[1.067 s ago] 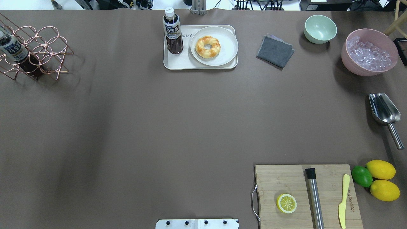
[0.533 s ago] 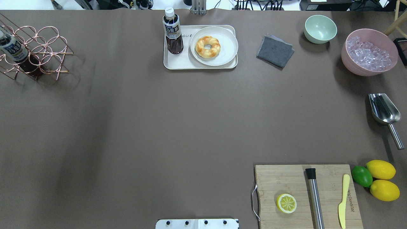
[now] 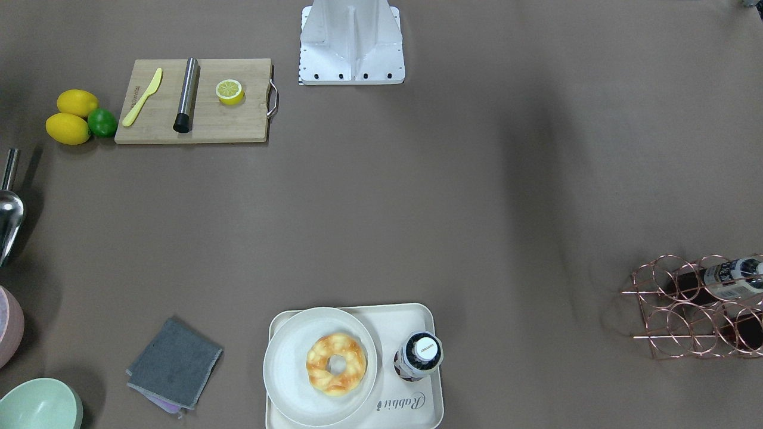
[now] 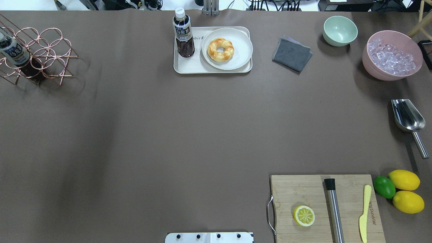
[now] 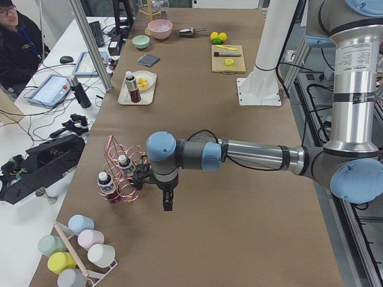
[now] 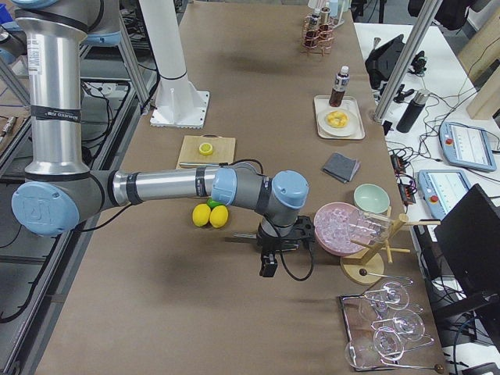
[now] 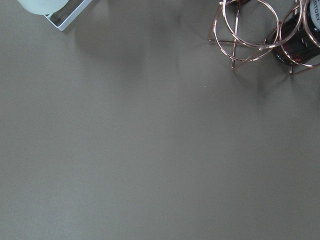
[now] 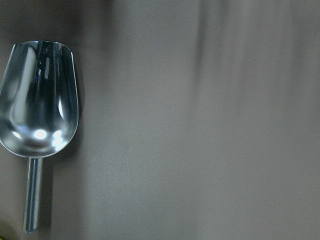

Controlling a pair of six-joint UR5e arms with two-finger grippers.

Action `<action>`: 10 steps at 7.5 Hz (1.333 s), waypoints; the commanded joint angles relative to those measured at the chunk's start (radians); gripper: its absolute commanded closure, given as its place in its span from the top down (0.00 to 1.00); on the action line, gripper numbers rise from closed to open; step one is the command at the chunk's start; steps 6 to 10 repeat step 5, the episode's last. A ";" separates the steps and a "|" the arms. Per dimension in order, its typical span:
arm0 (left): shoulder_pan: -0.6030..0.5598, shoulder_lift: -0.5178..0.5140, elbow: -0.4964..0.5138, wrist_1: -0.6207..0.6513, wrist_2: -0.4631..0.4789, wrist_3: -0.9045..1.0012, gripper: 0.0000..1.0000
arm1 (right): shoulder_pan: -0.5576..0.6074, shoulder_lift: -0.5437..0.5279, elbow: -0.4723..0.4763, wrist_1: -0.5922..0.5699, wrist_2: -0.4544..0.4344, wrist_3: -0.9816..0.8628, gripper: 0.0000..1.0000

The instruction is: Place donut on tray

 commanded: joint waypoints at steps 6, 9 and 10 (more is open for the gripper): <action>-0.003 -0.004 -0.002 0.000 0.000 0.000 0.98 | 0.000 0.000 0.004 0.005 0.001 0.000 1.00; -0.003 -0.004 -0.002 0.000 0.000 0.000 0.98 | 0.000 0.000 0.004 0.005 0.001 0.000 1.00; -0.003 -0.004 -0.002 0.000 0.000 0.000 0.98 | 0.000 0.000 0.004 0.005 0.001 0.000 1.00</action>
